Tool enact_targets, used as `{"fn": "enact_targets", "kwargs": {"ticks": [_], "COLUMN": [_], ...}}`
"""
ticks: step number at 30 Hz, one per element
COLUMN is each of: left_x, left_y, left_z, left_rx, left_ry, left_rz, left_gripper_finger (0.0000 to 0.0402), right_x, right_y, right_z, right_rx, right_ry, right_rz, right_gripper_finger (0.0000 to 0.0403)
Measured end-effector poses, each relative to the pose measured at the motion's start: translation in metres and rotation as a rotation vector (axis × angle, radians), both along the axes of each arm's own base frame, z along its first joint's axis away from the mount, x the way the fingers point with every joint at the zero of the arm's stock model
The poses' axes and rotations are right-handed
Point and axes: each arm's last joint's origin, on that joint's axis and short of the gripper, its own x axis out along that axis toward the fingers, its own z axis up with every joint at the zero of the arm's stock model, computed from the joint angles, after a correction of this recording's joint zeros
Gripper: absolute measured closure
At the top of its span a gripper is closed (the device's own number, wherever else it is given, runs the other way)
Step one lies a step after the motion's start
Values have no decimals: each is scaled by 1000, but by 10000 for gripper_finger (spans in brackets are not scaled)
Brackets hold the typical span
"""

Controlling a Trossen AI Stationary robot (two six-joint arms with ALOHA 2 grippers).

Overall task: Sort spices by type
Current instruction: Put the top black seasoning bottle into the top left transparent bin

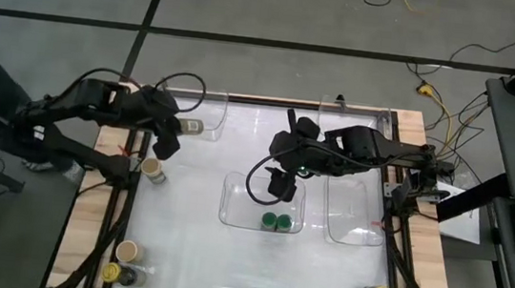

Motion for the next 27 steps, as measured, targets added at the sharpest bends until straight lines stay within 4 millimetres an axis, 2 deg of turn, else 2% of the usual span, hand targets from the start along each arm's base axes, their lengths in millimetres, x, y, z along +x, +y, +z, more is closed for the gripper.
{"fn": "enact_targets", "kwargs": {"ticks": [7, 12, 15, 18, 27], "left_x": [-4, -10, -10, -8, -5], "left_y": [17, 35, 50, 69, 143], "left_z": [-1, 0, -6, -14, -49], "left_rx": [-78, -127, -217, -300, -424], "left_ry": [-43, -77, -51, -7, 151], "left_rz": [214, 387, 448, 504, 672], "left_gripper_finger": [208, 208, 208, 208, 208], "right_x": [0, 0, 0, 0, 3], "right_y": [1, 1, 1, 0, 0], "right_z": [0, 0, 0, 0, 3], "right_rx": [7, 4, 1, -9, -89], "right_ry": [0, 1, 1, 1, -3], "right_rz": [3, 6, 6, 13, 109], "right_gripper_finger": [122, 116, 109, 103, 92]}}
